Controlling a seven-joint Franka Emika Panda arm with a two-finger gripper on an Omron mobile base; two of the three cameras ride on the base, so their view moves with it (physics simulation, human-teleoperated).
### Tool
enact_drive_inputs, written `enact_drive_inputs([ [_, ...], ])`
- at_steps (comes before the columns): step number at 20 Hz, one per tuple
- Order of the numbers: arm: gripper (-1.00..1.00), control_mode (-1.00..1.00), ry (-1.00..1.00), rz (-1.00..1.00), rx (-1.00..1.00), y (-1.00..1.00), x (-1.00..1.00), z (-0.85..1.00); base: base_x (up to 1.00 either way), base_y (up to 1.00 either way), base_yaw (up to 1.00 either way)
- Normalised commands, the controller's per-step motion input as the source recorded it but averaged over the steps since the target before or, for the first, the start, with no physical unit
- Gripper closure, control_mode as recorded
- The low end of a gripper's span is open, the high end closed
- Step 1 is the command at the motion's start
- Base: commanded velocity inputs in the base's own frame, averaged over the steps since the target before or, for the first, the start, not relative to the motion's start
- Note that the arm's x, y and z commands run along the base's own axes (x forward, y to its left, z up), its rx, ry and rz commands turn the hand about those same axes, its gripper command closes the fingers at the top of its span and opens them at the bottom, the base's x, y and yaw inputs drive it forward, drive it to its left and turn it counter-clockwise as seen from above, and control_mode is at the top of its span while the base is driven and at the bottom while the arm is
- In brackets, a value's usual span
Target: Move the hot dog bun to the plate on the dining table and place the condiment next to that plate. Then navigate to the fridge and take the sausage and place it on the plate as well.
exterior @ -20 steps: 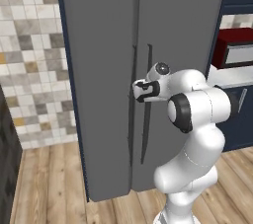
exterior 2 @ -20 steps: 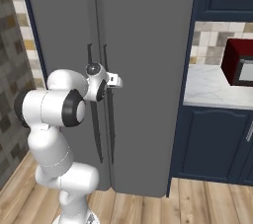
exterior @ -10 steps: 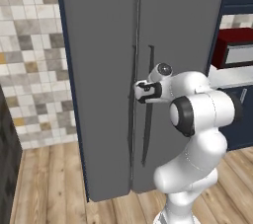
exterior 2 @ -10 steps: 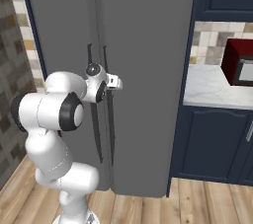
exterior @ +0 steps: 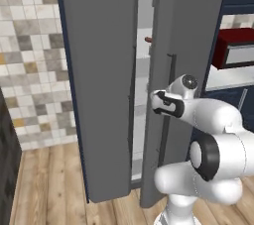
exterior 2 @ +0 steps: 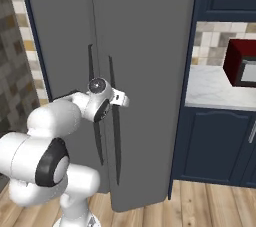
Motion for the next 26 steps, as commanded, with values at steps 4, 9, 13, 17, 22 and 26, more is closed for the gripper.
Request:
enact_drive_inputs([
  [4,-1.0,-1.0,0.01,-0.09,0.12,-0.36,-0.77,0.19,0.0,0.0,0.0],
  [9,-1.0,-1.0,-0.02,-0.01,-0.04,0.06,-0.25,-0.02,0.0,0.0,0.0],
  [13,-1.0,-1.0,-0.08,0.06,-0.2,0.43,-0.84,0.13,0.0,0.0,0.0],
  [17,-1.0,-1.0,0.0,0.15,-0.22,0.6,-0.61,0.37,0.0,0.0,0.0],
  [22,-1.0,-1.0,0.0,0.14,-0.25,0.71,-0.25,0.61,0.0,0.0,0.0],
  [26,-1.0,-1.0,0.04,0.08,-0.26,0.68,0.01,0.69,0.0,0.0,0.0],
])
